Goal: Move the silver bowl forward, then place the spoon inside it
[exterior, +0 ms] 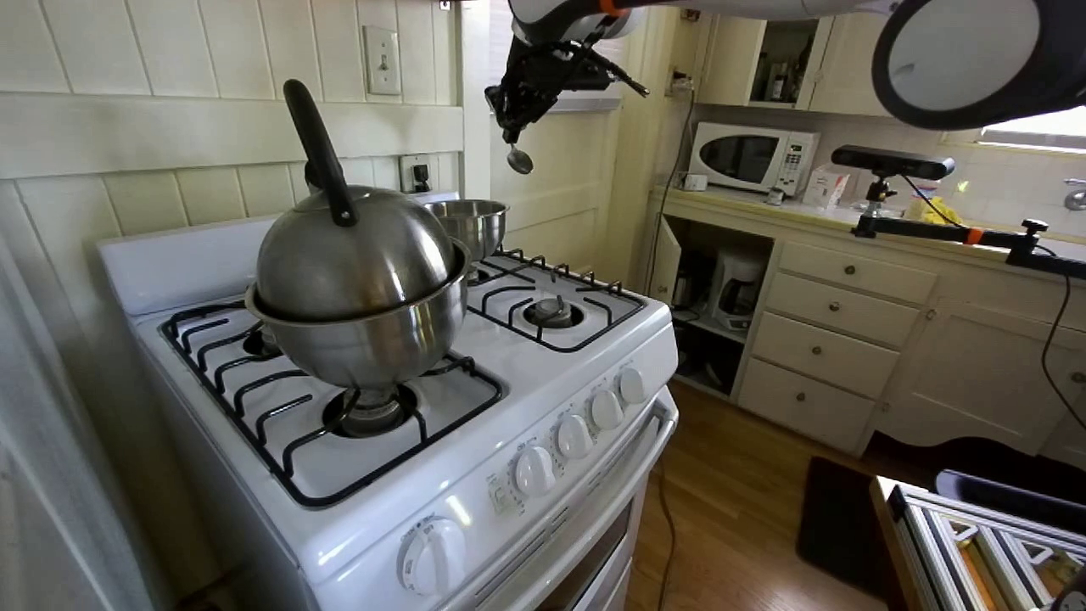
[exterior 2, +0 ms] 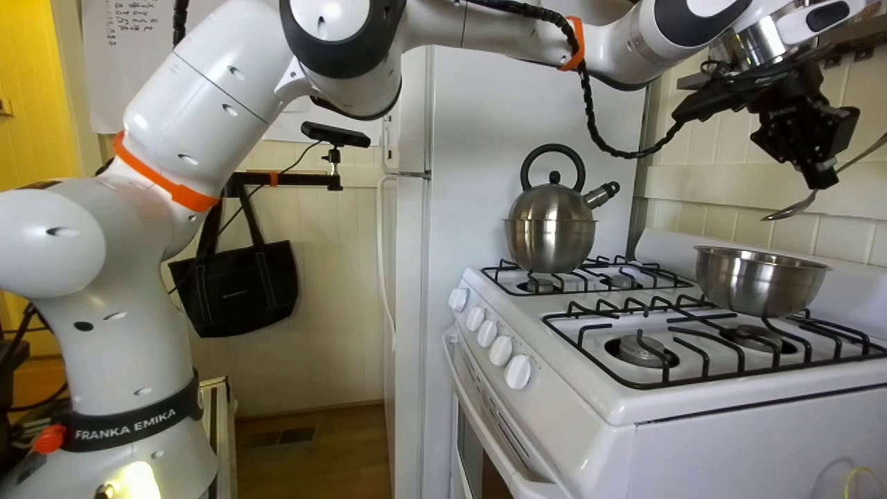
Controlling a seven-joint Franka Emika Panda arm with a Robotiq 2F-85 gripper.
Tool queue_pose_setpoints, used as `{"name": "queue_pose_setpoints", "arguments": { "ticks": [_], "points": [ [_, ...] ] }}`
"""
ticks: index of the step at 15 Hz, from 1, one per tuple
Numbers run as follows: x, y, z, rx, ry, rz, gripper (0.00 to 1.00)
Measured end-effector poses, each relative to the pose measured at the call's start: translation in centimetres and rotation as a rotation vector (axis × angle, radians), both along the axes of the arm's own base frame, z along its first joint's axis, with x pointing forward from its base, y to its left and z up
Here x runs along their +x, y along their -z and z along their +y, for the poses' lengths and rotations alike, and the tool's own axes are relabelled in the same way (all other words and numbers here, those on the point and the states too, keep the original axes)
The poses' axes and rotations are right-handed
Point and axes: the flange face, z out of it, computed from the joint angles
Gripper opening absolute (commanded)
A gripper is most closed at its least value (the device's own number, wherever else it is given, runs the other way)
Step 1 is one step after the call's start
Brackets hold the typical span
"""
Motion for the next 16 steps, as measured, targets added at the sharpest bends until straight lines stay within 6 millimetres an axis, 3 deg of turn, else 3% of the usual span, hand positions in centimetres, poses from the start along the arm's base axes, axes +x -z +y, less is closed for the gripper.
{"name": "queue_pose_setpoints", "arguments": {
  "ticks": [5,6,8,9,10,16],
  "points": [
    [3.1,-0.6,2.5,-0.077,0.066,-0.079,0.02],
    [3.6,-0.5,3.1,-0.077,0.063,-0.091,0.09],
    [4.5,0.4,4.0,-0.055,0.046,-0.094,0.09],
    [4.8,0.8,4.1,-0.051,0.043,-0.093,0.09],
    [4.9,1.1,4.0,-0.049,0.042,-0.092,0.02],
    [5.5,0.3,4.3,-0.054,-0.033,-0.177,0.02]
  ]
}}
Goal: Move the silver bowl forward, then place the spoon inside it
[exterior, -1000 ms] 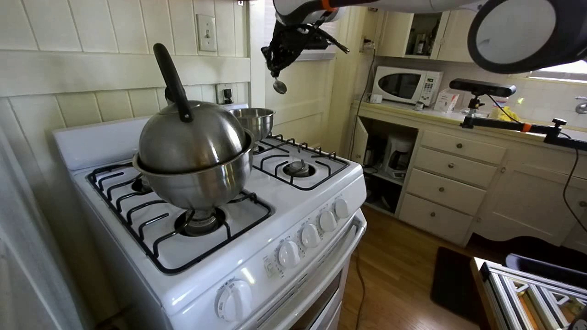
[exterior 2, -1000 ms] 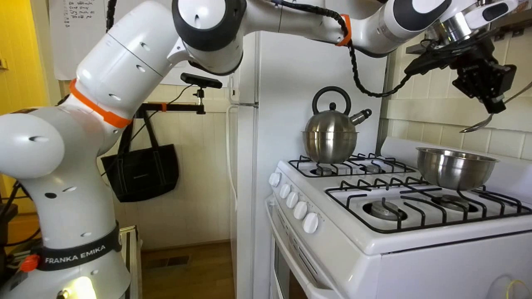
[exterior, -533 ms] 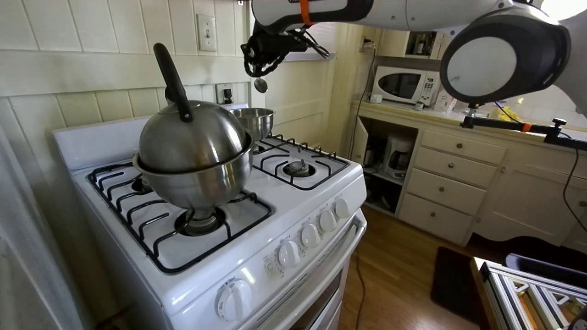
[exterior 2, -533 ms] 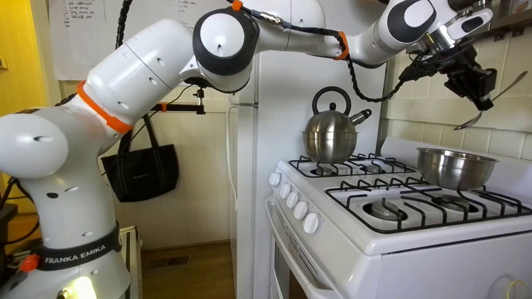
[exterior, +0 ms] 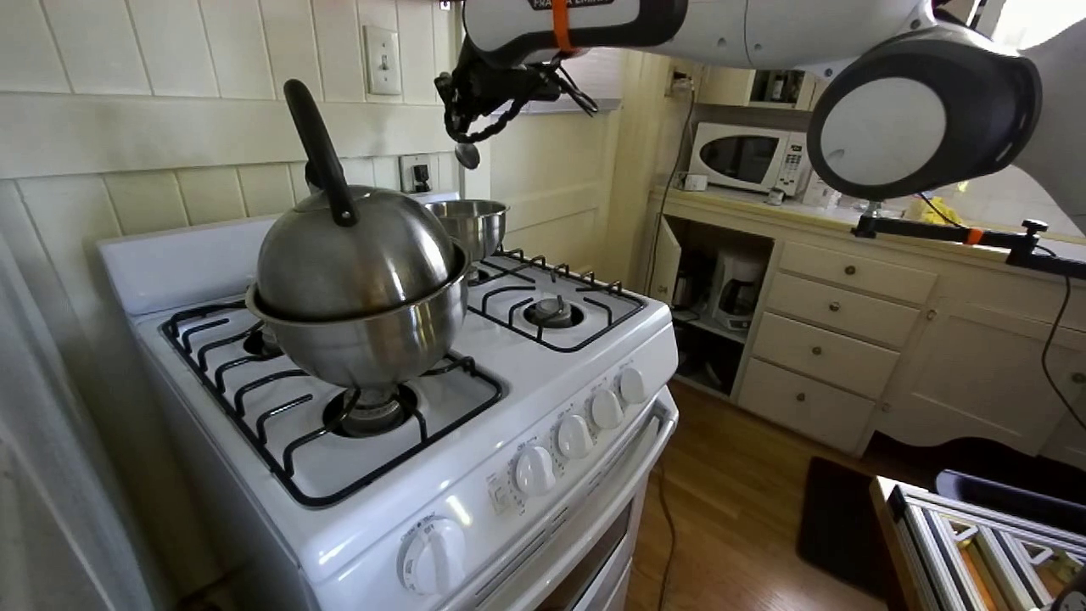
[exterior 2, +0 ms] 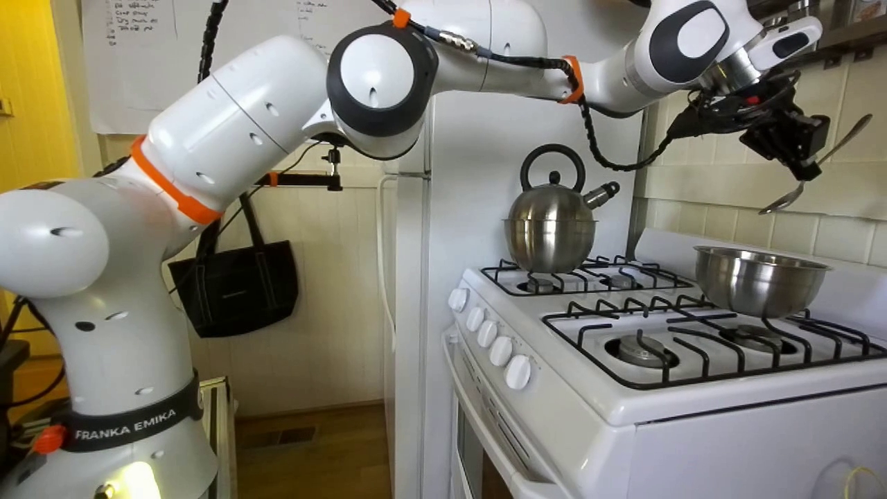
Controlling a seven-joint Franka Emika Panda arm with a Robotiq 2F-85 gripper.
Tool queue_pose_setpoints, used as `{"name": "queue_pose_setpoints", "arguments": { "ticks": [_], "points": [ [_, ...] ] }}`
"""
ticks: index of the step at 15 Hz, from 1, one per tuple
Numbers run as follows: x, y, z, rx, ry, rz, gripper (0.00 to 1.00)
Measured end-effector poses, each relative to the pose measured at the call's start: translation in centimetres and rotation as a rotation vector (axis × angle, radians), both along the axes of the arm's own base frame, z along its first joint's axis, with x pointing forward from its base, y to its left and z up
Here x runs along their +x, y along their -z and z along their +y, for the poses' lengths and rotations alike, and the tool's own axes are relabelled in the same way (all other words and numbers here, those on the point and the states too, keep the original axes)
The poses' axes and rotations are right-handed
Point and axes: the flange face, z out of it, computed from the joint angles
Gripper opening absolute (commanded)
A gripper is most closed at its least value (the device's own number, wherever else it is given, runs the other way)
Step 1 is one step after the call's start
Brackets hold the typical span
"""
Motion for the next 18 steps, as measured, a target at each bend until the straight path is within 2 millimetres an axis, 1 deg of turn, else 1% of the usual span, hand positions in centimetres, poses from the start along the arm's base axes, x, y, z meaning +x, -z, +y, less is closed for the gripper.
{"name": "queue_pose_setpoints", "arguments": {
  "ticks": [3,5,9,13,15,18],
  "points": [
    [0.6,-0.1,0.6,0.062,-0.048,-0.09,0.02],
    [0.8,0.7,0.6,0.122,-0.06,-0.102,0.02],
    [0.8,3.0,0.7,0.209,-0.059,0.002,0.02],
    [0.8,5.1,1.2,0.245,-0.053,0.09,0.02],
    [0.9,6.1,1.1,0.226,-0.028,0.111,0.02],
    [1.0,7.3,0.6,0.152,0.032,0.148,0.02]
  ]
}}
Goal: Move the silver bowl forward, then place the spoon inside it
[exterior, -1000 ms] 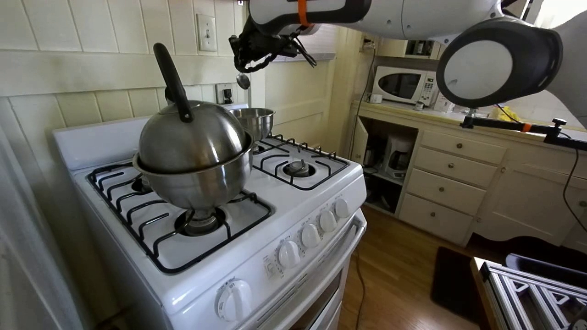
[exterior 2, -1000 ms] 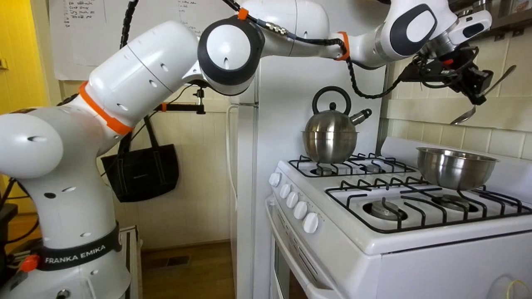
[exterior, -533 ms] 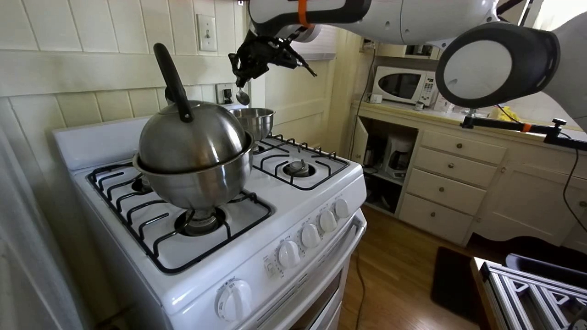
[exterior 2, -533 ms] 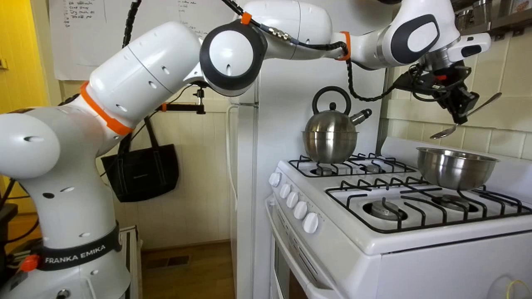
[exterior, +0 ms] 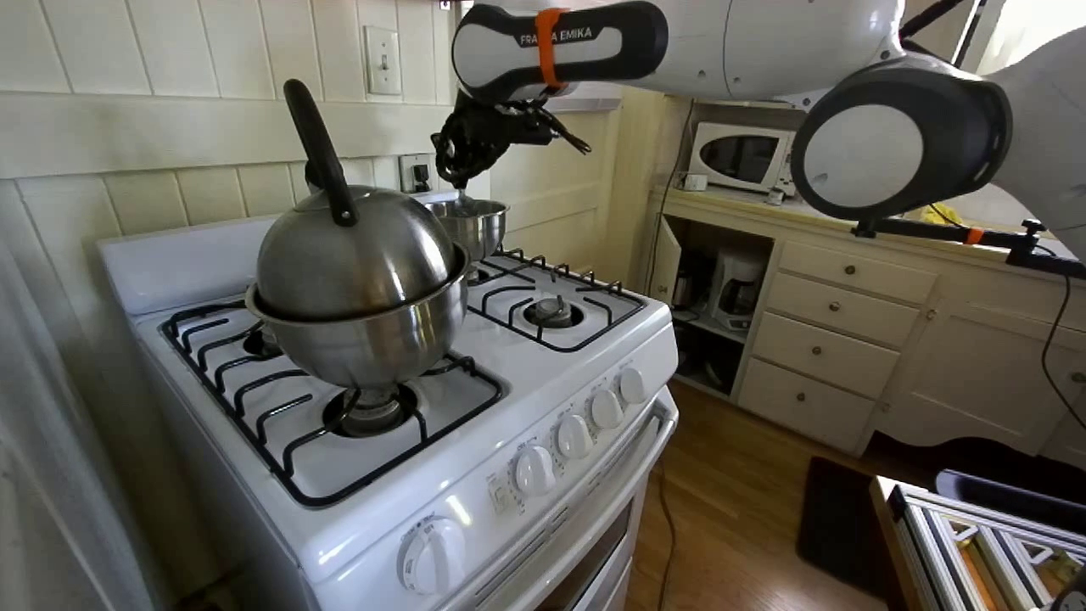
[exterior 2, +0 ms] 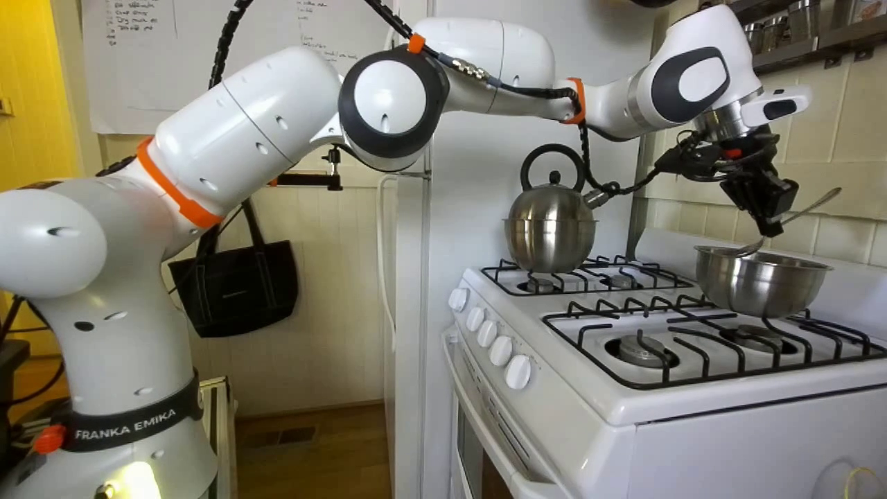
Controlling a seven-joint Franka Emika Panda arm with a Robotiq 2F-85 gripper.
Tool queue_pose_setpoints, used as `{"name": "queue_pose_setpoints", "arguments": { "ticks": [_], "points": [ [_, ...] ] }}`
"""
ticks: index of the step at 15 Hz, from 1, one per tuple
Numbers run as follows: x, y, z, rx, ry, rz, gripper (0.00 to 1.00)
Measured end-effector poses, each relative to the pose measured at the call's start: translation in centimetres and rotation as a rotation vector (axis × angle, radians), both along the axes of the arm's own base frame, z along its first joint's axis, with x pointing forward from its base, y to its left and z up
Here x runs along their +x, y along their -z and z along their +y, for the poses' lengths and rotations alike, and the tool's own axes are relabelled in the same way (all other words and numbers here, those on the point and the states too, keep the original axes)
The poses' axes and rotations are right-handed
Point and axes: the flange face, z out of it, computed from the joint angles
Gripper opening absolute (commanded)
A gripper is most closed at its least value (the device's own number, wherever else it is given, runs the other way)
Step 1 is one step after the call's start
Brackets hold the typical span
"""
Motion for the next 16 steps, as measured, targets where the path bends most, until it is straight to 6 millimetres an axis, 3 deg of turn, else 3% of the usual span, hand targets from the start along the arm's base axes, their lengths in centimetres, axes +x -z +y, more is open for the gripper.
{"name": "queue_pose_setpoints", "arguments": {
  "ticks": [9,16],
  "points": [
    [1.0,4.0,0.7,-0.132,0.029,0.09,0.02],
    [1.3,5.6,0.7,-0.135,0.028,0.11,0.02]
  ]
}}
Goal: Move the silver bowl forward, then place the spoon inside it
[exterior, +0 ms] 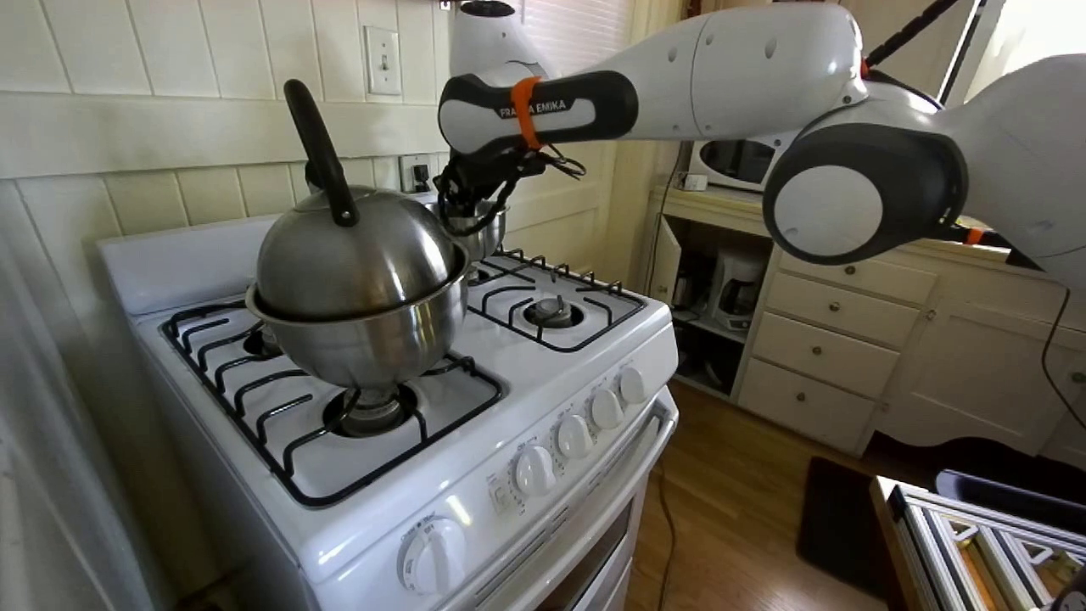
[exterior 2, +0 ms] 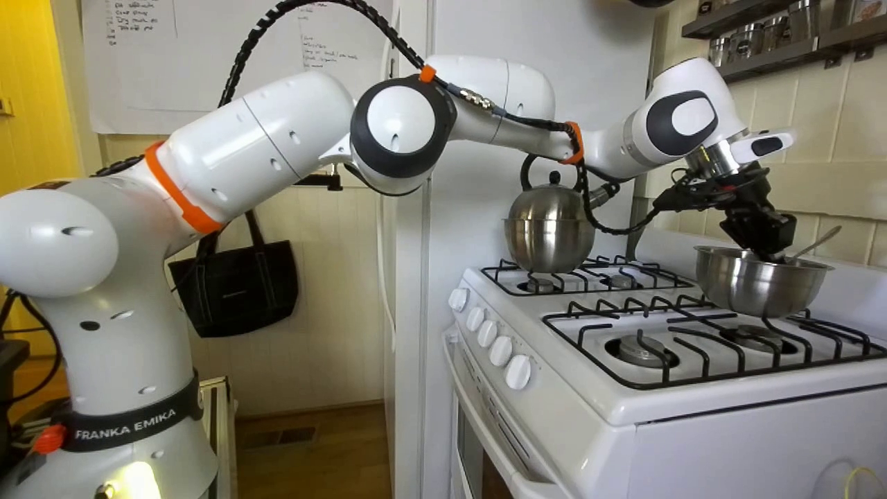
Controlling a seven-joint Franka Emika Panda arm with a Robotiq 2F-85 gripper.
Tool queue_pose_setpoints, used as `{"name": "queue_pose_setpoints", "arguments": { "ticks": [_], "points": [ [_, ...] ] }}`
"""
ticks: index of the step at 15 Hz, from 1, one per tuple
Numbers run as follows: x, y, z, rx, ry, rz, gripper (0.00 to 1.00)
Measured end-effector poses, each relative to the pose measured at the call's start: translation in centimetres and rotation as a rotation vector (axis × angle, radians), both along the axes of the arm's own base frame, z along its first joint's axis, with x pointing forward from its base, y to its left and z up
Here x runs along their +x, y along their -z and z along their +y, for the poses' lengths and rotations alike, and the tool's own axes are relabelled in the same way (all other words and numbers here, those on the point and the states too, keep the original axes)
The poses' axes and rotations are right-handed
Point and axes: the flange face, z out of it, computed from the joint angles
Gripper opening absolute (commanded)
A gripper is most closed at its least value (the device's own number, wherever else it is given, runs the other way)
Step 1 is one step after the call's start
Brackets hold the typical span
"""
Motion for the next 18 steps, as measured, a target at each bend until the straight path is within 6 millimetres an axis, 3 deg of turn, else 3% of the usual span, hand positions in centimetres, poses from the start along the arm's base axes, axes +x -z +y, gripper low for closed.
{"name": "queue_pose_setpoints", "arguments": {
  "ticks": [2,5,10,13,15,18],
  "points": [
    [0.0,0.2,0.1,0.004,0.0,0.007,0.02],
    [0.0,0.2,0.2,0.01,0.0,0.017,0.4],
    [-0.2,-0.3,0.4,0.02,0.006,0.047,0.72],
    [-0.4,-0.8,0.5,0.023,0.01,0.056,1.0],
    [-0.5,-1.8,0.5,0.015,0.011,0.045,1.0],
    [-0.9,-5.4,0.5,-0.015,0.01,0.0,1.0]
  ]
}}
